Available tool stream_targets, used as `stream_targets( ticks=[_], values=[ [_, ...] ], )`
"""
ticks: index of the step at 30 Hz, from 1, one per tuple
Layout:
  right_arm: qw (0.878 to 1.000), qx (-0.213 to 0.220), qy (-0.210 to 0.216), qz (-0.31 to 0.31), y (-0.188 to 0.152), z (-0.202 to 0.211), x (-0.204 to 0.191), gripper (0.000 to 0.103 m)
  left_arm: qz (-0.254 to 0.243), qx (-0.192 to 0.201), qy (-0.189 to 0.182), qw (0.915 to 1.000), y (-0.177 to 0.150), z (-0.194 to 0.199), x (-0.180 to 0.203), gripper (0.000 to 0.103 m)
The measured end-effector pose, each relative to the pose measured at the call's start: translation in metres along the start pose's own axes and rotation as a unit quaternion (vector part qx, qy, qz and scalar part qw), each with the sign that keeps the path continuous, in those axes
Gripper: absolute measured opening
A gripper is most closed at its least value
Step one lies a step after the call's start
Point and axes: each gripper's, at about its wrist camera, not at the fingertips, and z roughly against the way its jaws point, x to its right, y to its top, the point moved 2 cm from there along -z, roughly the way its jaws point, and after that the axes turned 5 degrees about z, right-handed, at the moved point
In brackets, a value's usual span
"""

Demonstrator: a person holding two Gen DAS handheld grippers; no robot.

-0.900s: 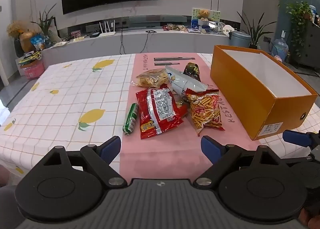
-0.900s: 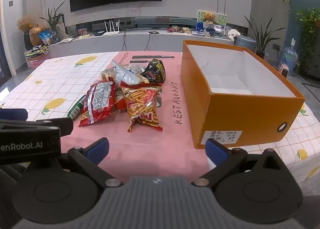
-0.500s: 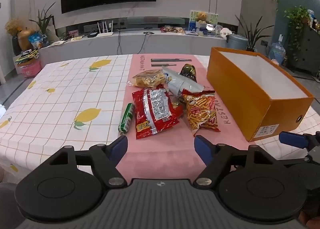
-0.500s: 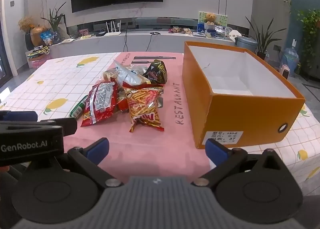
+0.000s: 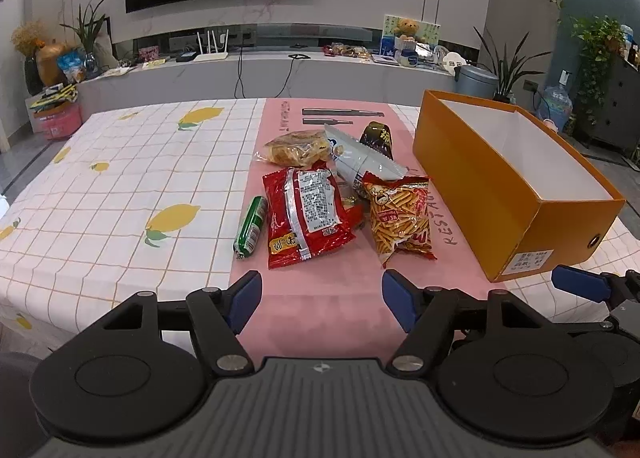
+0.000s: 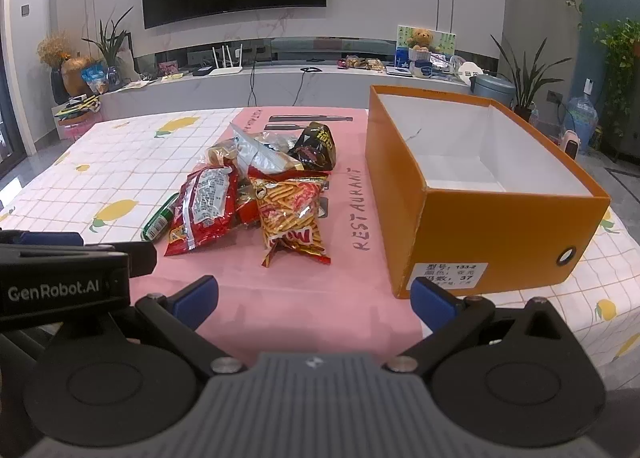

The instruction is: Organize snacks

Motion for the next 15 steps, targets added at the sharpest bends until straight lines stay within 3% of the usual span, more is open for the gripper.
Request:
stream_targets(
  ticks=[8, 10, 15],
  values=[
    [1.0, 0.001, 0.002, 0.001, 0.0, 0.0016, -0.0019, 0.099, -0.002, -0.01, 0.002, 0.9999, 0.0012, -0.0014, -0.0016, 0.081],
    [1.0, 0.001, 0.004, 0.0, 0.0, 0.0017, -0.0023, 0.099, 0.006, -0.016, -0.005, 0.9998, 0.0012, -0.0026, -0.0028, 0.075],
    [1.0, 0.001, 0.003, 0.003, -0.0001, 0.0013, -0.0032, 0.099, 0.005, -0.018, -0.006, 0.9998, -0.0001, -0.0025, -0.0017, 0.073]
  ],
)
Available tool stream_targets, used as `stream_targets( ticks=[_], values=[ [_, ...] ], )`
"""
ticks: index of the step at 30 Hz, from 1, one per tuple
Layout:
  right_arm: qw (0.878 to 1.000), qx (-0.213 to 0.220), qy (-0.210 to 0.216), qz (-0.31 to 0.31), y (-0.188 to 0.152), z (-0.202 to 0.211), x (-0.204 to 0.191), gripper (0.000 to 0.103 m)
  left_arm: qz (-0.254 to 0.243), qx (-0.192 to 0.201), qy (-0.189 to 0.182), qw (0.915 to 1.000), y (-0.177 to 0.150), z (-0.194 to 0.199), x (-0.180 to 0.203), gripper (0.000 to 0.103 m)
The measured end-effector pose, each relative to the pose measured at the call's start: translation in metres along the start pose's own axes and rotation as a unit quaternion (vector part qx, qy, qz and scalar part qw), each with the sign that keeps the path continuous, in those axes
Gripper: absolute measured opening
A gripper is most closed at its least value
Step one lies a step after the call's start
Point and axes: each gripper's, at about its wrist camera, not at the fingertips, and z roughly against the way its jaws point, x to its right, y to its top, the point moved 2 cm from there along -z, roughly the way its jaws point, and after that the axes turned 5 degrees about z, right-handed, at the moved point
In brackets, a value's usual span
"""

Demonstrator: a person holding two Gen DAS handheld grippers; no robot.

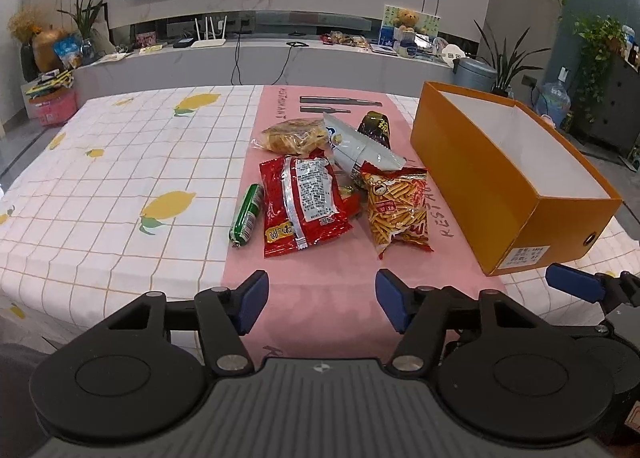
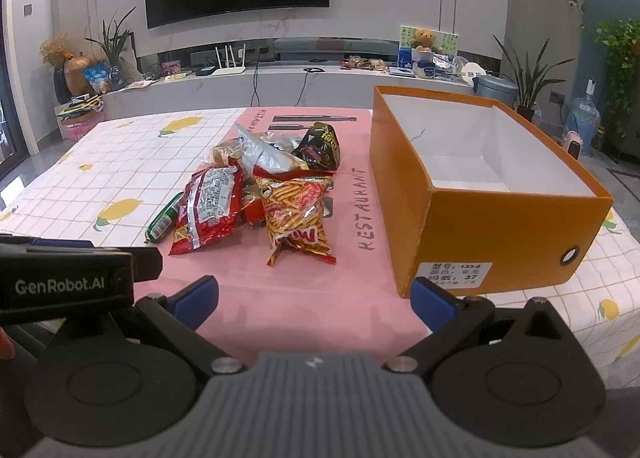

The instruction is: Organize snacks

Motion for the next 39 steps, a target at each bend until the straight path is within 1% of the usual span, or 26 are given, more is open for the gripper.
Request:
stream_targets(
  ticks=[9, 39],
  values=[
    [1.0, 0.0, 0.003, -0.003, 0.0003, 0.0007, -0.0007, 0.099, -0.011, 0.011, 0.008, 0.9998, 0.0007, 0.0018, 0.0011, 0.073],
    [1.0, -0.008, 0.008, -0.005, -0.0019, -0.005, -0.0021, 0.099, -0.014, 0.01, 0.02, 0.9996, -0.0011, -0.0016, -0.0006, 0.073]
  ],
)
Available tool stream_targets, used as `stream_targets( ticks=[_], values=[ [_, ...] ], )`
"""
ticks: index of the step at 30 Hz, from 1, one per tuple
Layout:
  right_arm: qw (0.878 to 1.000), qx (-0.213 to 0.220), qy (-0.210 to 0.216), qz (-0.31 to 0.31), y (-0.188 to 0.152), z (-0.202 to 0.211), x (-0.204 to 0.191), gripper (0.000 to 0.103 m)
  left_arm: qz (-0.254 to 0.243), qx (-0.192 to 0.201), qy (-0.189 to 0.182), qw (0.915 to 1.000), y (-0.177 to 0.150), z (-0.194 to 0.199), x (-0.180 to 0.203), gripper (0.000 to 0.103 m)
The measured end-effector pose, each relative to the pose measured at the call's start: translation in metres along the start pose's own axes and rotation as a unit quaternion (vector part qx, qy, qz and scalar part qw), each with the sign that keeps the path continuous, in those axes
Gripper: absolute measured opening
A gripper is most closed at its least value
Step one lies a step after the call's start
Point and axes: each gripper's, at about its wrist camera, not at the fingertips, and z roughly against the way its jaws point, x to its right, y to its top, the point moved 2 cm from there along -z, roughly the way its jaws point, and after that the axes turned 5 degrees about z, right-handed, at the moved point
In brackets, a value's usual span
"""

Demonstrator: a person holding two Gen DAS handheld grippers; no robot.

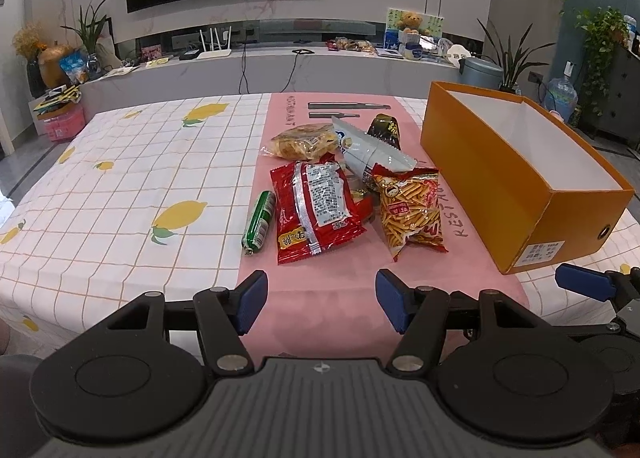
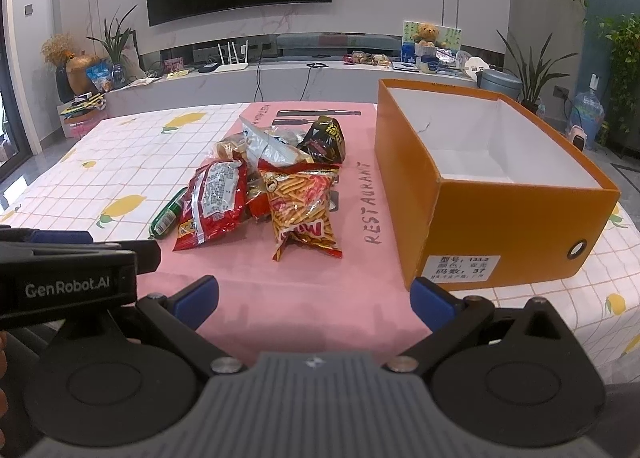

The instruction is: Organize snacks

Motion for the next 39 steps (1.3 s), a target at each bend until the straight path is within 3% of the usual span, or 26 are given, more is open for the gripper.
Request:
stream_targets(
  ticks=[11, 17, 24, 30, 33, 39],
  values=[
    [1.0, -0.004, 0.004, 0.0, -0.002, -0.005, 0.0, 0.099, -0.013, 0.007, 0.007, 0.9999, -0.002, -0.004, -0.001, 0.073],
    [1.0, 0.002, 0.002, 0.0, 0.001, -0.006, 0.012, 0.099, -0.033, 0.02, 0.028, 0.9989, 0.005, -0.01, -0.005, 0.073],
    [0.999, 0.033, 0.019, 0.001, 0.012, -0.007, 0.035, 0.099, 0.004, 0.011, 0.006, 0.9999, 0.026, -0.016, -0.019, 0.073],
    [0.996, 0.056, 0.073, -0.003, 0.027, -0.023, 0.038, 0.099, 0.012, -0.001, 0.001, 0.9999, 0.046, -0.036, -0.028, 0.073],
    [0.993, 0.058, 0.104, 0.005, 0.037, -0.034, 0.04, 0.081, 0.008, -0.006, -0.004, 0.9999, 0.056, -0.048, -0.033, 0.073],
    [0.991, 0.056, 0.121, 0.01, 0.051, -0.063, 0.038, 0.073, 0.004, -0.009, -0.017, 0.9998, 0.066, -0.07, -0.036, 0.073]
  ],
)
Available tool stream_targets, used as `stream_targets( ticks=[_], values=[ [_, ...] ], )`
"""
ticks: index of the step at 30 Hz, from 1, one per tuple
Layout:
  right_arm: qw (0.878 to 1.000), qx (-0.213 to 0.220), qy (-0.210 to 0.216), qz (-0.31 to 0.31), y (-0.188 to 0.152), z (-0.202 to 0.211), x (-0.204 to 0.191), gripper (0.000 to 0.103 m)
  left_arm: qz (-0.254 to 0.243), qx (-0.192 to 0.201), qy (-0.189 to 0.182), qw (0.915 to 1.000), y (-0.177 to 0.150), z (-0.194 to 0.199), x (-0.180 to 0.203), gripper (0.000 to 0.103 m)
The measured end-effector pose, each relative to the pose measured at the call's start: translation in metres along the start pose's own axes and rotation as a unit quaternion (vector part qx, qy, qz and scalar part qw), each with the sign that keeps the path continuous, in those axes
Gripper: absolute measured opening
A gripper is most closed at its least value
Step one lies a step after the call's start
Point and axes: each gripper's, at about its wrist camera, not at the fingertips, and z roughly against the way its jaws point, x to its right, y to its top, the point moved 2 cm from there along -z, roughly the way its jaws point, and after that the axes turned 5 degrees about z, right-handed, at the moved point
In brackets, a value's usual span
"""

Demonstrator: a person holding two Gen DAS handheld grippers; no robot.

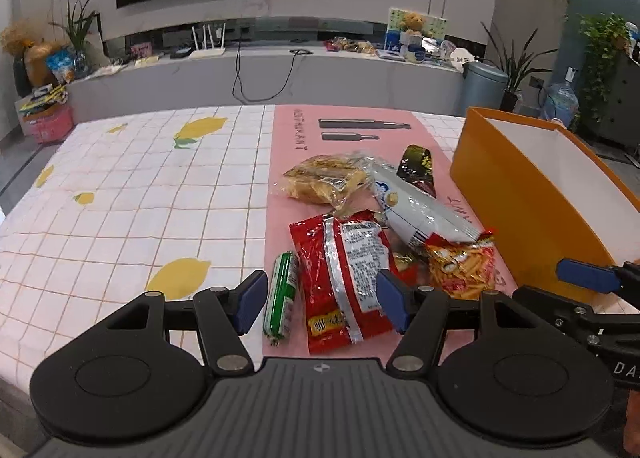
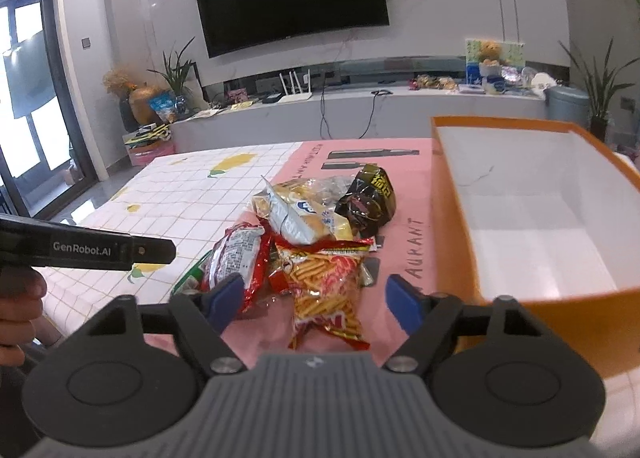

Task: Organize snacks
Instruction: 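Reach the left tool to the red chip bag while the right tool approaches the orange stick-snack bag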

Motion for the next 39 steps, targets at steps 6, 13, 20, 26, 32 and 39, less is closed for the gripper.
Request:
stream_targets(
  ticks=[6, 13, 20, 26, 32, 39],
  values=[
    [1.0, -0.011, 0.004, 0.021, -0.001, -0.01, -0.007, 0.072, 0.004, -0.015, -0.006, 0.9999, 0.006, -0.021, 0.008, 0.073],
    [0.999, -0.023, -0.003, 0.049, -0.013, -0.013, -0.021, 0.072, -0.04, -0.037, 0.01, 0.9985, 0.006, -0.056, 0.03, 0.078],
    [0.998, -0.024, -0.004, 0.05, -0.015, -0.014, -0.022, 0.073, -0.033, -0.054, 0.019, 0.9978, 0.004, -0.081, 0.035, 0.09],
    [0.999, -0.026, -0.006, 0.045, -0.019, -0.012, -0.022, 0.073, -0.004, -0.067, 0.026, 0.9974, 0.005, -0.092, 0.028, 0.093],
    [0.998, -0.028, -0.009, 0.048, -0.021, -0.012, -0.024, 0.073, 0.002, -0.071, 0.019, 0.9973, 0.003, -0.088, 0.023, 0.084],
    [0.998, -0.024, -0.016, 0.051, -0.021, -0.012, -0.024, 0.073, 0.029, -0.071, -0.011, 0.997, 0.008, -0.076, 0.015, 0.076]
  ],
)
